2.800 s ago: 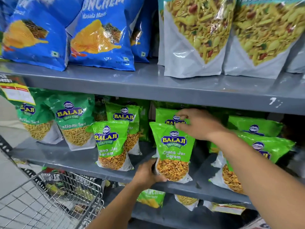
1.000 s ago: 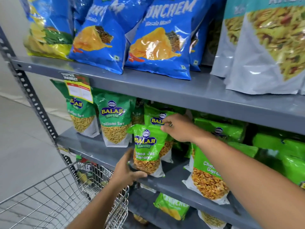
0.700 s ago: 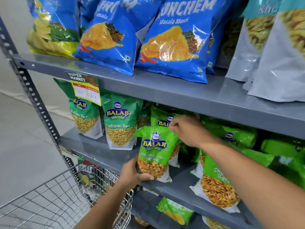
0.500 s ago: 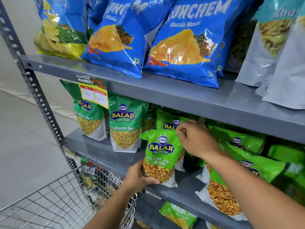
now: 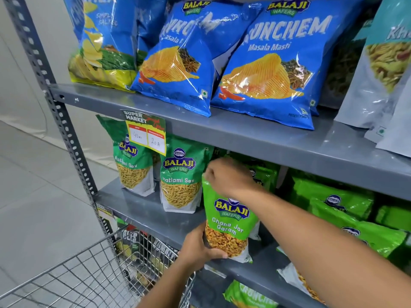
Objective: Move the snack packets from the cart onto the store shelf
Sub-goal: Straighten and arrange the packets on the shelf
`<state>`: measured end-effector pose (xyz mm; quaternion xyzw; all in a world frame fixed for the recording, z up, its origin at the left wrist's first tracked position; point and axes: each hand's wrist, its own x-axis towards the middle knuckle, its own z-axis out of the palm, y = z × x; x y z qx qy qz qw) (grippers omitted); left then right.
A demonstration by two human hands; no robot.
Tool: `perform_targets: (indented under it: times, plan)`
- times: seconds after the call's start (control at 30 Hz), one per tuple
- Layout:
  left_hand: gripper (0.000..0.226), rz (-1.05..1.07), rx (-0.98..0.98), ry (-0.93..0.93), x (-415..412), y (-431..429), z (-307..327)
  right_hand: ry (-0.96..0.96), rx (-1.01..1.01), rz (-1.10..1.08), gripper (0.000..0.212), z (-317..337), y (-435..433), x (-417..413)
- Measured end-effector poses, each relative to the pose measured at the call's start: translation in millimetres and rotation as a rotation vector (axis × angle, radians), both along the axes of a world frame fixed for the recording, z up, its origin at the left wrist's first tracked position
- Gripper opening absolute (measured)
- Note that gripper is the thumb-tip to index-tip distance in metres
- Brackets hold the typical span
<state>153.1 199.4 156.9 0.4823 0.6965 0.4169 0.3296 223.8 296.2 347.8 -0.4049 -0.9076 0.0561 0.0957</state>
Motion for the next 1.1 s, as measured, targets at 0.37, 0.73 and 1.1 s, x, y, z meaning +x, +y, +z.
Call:
perform_targets:
  times: [0.37,0.73,1.1]
  plan:
    - [0.062,0.008,-0.014,-0.028,-1.5,1.9,-2.4,-0.072,-0.230,-0.032,0.055,27.2,17.7,70.2]
    - [0.061,-0.027,0.006,-0.042,-1.5,3.7,-2.6,-0.112,-0.185,-0.149,0.029,20.8,21.2,100.9]
    - [0.072,-0.063,0.031,-0.036,-5.6,2.7,-2.0,-0.020,-0.080,-0.180,0.035,5.3,7.0,93.6]
